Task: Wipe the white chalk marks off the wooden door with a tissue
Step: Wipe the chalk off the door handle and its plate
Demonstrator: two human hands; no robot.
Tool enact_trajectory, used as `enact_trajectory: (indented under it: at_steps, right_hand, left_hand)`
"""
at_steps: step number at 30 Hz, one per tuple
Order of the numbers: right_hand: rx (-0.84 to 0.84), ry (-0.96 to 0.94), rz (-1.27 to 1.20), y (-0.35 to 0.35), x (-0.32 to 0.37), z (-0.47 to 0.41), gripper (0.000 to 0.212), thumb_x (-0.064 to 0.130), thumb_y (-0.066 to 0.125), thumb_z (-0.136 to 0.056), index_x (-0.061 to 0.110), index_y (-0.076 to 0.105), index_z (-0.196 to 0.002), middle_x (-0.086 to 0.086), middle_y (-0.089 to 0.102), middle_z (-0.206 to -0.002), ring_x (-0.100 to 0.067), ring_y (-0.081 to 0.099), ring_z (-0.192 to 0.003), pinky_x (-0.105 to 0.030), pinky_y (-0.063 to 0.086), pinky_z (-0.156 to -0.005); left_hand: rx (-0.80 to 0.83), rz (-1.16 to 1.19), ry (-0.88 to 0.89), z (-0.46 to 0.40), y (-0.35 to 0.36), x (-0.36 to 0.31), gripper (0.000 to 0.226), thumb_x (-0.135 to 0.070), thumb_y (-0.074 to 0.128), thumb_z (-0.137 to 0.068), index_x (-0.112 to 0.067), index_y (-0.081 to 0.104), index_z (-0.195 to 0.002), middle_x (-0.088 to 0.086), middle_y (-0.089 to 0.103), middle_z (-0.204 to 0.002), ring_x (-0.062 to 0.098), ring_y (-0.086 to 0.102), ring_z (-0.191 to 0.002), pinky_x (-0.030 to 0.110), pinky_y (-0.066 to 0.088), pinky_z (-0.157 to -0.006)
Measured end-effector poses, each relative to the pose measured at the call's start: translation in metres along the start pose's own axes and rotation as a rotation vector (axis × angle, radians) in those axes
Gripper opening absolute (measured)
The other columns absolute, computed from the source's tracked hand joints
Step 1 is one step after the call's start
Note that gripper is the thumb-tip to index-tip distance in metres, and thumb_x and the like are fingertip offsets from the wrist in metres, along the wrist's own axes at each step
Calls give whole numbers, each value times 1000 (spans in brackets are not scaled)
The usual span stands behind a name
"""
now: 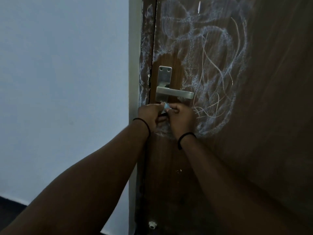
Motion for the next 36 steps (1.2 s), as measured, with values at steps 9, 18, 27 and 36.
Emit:
enact_trajectory:
  at_steps: [9,18,27,36]
  right_hand:
    - [-236,-81,24,-7,6,-7,18,21,61,-95,6,67,-100,-9,70,-99,-22,66,-92,-32,52,-79]
    - [-291,-229,-2,14,12,17,22,14,60,-95,5,69,-113,-13,61,-113,-13,53,-98,-17,37,-82]
    - [-372,-82,-86,-7,9,-4,13,13,67,-90,0,71,-90,-15,65,-111,-27,64,-97,-34,52,-86]
    - [-303,-65,-45,9,11,10,5,12,70,-86,8,68,-88,-11,61,-101,-25,60,-87,-33,49,-78]
  left_hand:
    - [-58,-405,228,0,-17,-30,16,-10,57,-94,-6,71,-89,12,70,-72,20,63,-56,31,57,-55]
    - [-96,-454,355,-2,-13,-33,16,-15,62,-91,-13,77,-85,8,75,-78,25,72,-76,39,61,-70]
    - [-39,-489,188,13,-12,-31,20,-1,48,-96,1,67,-90,14,67,-69,19,62,-51,31,56,-54]
    - [-114,-529,204,30,-26,-45,28,-7,39,-100,7,63,-97,26,68,-93,38,69,-82,47,58,-81]
Point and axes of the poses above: each hand's wrist, its own z-axis away from the middle knuckle, its own y-axis out of the palm, x = y × z, the point moved 10 cm from there along -z, towards the middle knuckle
